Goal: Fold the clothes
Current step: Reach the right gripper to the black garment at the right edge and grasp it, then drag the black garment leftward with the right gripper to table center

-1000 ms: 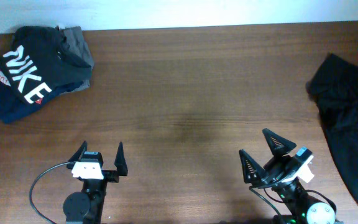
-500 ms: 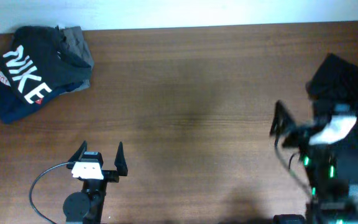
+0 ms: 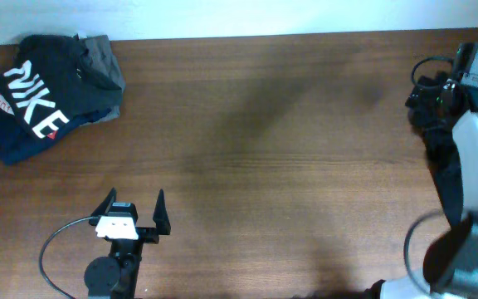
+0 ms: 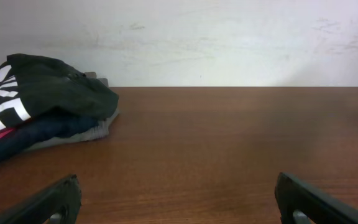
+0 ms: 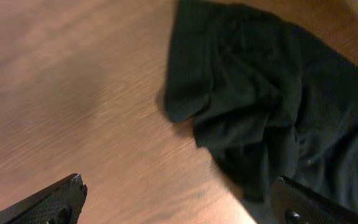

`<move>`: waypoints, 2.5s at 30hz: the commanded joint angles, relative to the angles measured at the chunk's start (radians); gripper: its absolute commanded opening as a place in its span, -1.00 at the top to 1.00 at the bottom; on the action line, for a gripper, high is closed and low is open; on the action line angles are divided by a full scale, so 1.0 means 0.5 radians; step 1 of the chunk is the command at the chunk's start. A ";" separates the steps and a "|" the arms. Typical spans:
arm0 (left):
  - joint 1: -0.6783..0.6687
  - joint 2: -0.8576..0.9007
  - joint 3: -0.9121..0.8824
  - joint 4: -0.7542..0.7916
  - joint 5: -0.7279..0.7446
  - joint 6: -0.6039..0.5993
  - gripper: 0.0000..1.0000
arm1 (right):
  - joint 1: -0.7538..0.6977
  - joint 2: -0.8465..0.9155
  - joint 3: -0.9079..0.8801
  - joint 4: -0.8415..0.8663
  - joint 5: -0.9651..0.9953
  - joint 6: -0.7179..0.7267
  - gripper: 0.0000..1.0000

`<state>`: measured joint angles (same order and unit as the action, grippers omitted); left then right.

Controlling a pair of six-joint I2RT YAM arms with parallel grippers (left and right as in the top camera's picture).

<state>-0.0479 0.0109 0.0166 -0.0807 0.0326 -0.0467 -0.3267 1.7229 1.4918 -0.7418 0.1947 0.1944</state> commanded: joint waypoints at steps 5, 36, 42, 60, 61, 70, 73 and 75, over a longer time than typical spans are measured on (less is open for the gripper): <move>0.010 -0.011 -0.017 0.001 -0.013 -0.011 -0.98 | -0.235 0.395 0.077 0.239 0.053 -0.014 -0.98; 0.010 -0.011 -0.017 0.001 -0.013 -0.011 -0.98 | -0.261 0.834 0.077 0.472 -0.060 -0.014 0.40; 0.010 -0.011 -0.017 0.001 -0.013 -0.011 -0.98 | -0.259 0.739 0.079 0.412 -0.067 -0.006 0.92; 0.010 -0.011 -0.017 0.001 -0.013 -0.011 -0.98 | 0.245 0.296 0.076 0.168 -1.356 -0.007 0.92; 0.010 -0.011 -0.017 0.001 -0.013 -0.011 -0.98 | 0.329 0.296 0.076 0.149 -1.356 -0.007 0.92; 0.010 -0.011 -0.017 0.001 -0.013 -0.011 -0.98 | 1.324 0.304 0.076 0.217 -1.294 0.033 0.61; 0.010 -0.011 -0.017 0.001 -0.013 -0.011 -0.98 | 1.501 0.304 0.077 0.318 -1.257 0.124 0.60; 0.010 -0.011 -0.017 0.001 -0.013 -0.011 -0.98 | 1.569 0.302 0.082 0.356 -1.254 0.121 0.48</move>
<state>-0.0479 0.0109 0.0166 -0.0807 0.0322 -0.0467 0.4221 1.8751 1.5196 -0.5823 -0.4469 0.2253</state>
